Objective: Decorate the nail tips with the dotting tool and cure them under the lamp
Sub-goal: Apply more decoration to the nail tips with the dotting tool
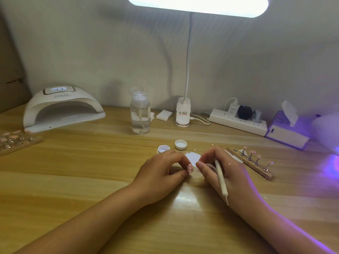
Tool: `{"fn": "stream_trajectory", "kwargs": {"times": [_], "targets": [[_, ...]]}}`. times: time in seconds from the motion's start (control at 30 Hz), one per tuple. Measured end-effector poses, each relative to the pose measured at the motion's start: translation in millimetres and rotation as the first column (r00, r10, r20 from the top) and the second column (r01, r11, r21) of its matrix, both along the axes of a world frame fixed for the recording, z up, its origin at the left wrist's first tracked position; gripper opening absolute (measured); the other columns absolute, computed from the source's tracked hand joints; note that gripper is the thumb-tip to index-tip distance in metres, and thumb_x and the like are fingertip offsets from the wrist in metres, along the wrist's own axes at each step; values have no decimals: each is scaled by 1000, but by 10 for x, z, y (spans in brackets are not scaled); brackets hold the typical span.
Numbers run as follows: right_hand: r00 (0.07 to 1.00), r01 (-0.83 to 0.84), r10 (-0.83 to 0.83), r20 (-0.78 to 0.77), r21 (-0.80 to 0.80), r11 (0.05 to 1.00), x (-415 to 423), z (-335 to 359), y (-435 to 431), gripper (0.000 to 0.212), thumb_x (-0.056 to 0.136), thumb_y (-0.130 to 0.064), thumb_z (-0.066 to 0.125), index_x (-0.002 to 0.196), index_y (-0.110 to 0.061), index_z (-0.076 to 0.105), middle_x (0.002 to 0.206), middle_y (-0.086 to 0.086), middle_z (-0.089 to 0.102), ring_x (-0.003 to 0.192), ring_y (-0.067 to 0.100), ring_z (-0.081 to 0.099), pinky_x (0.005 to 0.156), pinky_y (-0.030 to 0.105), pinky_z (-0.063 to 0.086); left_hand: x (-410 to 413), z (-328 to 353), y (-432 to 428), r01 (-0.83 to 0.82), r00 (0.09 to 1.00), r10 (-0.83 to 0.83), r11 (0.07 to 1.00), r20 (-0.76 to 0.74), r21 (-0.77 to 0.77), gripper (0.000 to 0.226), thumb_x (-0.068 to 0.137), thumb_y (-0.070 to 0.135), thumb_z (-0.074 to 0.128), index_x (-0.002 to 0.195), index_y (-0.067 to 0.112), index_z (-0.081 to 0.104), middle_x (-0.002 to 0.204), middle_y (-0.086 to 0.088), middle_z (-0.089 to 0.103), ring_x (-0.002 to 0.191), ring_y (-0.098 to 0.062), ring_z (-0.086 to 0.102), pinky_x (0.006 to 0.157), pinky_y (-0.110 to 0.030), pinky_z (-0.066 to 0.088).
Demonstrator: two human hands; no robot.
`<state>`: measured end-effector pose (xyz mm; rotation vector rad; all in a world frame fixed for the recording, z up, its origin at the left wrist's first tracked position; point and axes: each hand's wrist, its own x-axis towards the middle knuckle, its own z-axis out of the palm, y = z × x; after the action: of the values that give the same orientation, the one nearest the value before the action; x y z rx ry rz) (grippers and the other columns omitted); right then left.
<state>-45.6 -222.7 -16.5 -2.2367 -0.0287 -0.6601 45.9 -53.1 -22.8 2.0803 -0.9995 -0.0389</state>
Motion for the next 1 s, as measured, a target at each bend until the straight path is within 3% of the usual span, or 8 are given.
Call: {"fn": "stream_trajectory", "kwargs": {"times": [0.13, 0.23, 0.47, 0.63, 0.73, 1.0], "targets": [[999, 40, -37, 40, -75, 996, -10, -16, 7, 20, 89, -15, 72, 97, -20, 54, 85, -16, 59, 86, -4, 57, 69, 8, 40, -5, 11, 5, -7, 1000, 7, 1000, 8, 11, 21, 89, 23, 65, 82, 42, 60, 92, 24, 61, 62, 0, 50, 64, -24, 34], [999, 31, -31, 10, -46, 998, -10, -13, -10, 25, 90, -11, 69, 95, -23, 47, 85, -13, 56, 82, -3, 54, 68, 8, 38, -10, 19, 6, -6, 1000, 6, 1000, 7, 13, 19, 89, 23, 65, 83, 41, 61, 95, 21, 63, 61, 0, 49, 65, -25, 36], [999, -38, 40, -29, 62, 997, -12, 17, 9, 19, 87, -3, 67, 88, -17, 54, 78, -7, 60, 69, 13, 55, 63, 24, 43, -22, 24, 7, -7, 1000, 7, 1000, 6, -2, 18, 90, 20, 65, 85, 37, 63, 92, 22, 62, 60, 0, 49, 64, -24, 34], [995, -75, 84, -63, 130, 989, -14, 32, 15, 14, 85, -11, 74, 85, -16, 61, 77, -9, 64, 70, 9, 61, 63, 15, 43, -14, 15, 8, -15, 999, 15, 1000, 34, 7, 14, 89, 21, 65, 87, 35, 64, 84, 29, 57, 60, -2, 48, 61, -23, 32], [994, -83, 91, -63, 120, 989, -13, 45, 27, 14, 84, -17, 75, 83, -18, 61, 74, -6, 63, 63, 5, 55, 59, 14, 41, -15, 6, 6, -17, 999, 17, 1000, 50, 18, 15, 89, 21, 65, 88, 36, 63, 75, 38, 53, 58, -1, 48, 58, -22, 29], [995, -64, 71, -74, 86, 994, -22, 48, 19, 13, 85, -21, 74, 84, -19, 61, 75, -4, 62, 64, 11, 54, 57, 13, 39, -5, -1, 7, -6, 996, 2, 999, 84, 41, 12, 90, 22, 65, 90, 34, 65, 71, 42, 52, 57, 0, 48, 56, -23, 28]]}}
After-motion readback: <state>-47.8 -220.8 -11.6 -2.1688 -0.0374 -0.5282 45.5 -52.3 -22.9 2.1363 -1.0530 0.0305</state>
